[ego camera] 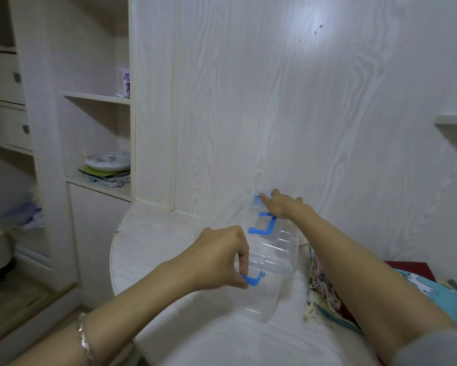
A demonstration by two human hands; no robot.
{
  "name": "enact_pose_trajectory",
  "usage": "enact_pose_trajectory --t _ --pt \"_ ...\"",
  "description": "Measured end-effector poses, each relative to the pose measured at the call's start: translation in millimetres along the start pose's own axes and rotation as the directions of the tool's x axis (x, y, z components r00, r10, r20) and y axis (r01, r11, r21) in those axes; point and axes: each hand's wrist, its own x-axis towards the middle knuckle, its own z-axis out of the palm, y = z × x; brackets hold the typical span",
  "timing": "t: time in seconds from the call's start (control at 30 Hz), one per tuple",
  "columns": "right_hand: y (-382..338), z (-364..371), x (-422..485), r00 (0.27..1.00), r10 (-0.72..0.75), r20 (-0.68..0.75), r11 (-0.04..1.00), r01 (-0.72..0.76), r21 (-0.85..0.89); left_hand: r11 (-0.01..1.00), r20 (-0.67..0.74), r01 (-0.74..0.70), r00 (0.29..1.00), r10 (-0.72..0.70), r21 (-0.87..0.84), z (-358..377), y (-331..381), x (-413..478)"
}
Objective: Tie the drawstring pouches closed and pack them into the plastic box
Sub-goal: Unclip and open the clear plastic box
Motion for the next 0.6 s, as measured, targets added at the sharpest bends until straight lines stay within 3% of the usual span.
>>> enact_pose_trajectory --t 0.33,0.6 --pt "7 4 9 0.995 0.043 0.088 0.998 -0.037 -0.059 0.997 -0.011 0.049 0.999 -0.049 -0.051 -3 4 0" --pt "14 8 16 0.999 0.048 -0.007 0.998 -0.047 0.052 0.998 -0.063 0.062 0.996 -0.061 0.021 7 -2 7"
